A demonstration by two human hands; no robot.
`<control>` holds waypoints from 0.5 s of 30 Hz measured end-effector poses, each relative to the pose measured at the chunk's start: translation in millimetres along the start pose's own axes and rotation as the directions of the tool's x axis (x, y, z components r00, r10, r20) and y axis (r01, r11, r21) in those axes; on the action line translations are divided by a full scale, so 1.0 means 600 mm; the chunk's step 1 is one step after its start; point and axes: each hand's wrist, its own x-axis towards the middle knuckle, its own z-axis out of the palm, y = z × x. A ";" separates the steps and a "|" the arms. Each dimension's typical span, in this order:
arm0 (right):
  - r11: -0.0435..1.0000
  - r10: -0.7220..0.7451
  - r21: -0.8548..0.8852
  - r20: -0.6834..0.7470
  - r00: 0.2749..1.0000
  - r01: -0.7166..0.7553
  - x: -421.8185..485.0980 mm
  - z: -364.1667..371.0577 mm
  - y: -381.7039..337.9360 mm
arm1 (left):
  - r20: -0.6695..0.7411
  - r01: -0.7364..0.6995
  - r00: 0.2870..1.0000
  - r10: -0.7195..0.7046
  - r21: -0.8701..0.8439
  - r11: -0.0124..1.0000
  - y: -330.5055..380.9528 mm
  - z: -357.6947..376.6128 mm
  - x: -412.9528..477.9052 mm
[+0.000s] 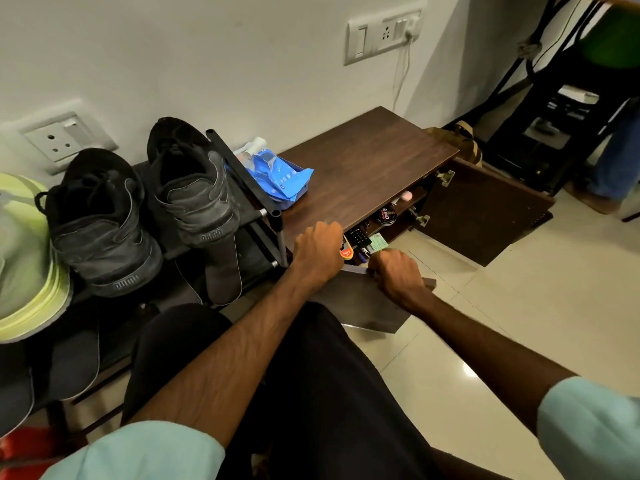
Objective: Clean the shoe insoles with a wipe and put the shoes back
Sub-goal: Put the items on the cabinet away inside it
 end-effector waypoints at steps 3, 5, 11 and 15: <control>0.995 -0.048 -0.091 -0.039 0.998 0.044 0.032 -0.001 0.006 | -0.066 -0.011 0.998 0.009 -0.035 0.999 -0.001 0.003 0.013; 0.982 -0.085 -0.171 -0.046 0.995 0.076 0.052 0.000 0.008 | -0.090 -0.014 0.996 0.009 -0.051 0.999 0.001 0.005 0.024; 0.966 -0.118 -0.237 -0.053 0.992 0.102 0.094 0.002 0.009 | -0.142 0.009 0.990 -0.017 -0.058 0.998 0.014 0.007 0.053; 0.964 -0.113 -0.247 -0.058 0.992 0.096 0.106 0.009 0.007 | -0.143 0.010 0.990 -0.016 -0.045 0.999 0.017 0.007 0.060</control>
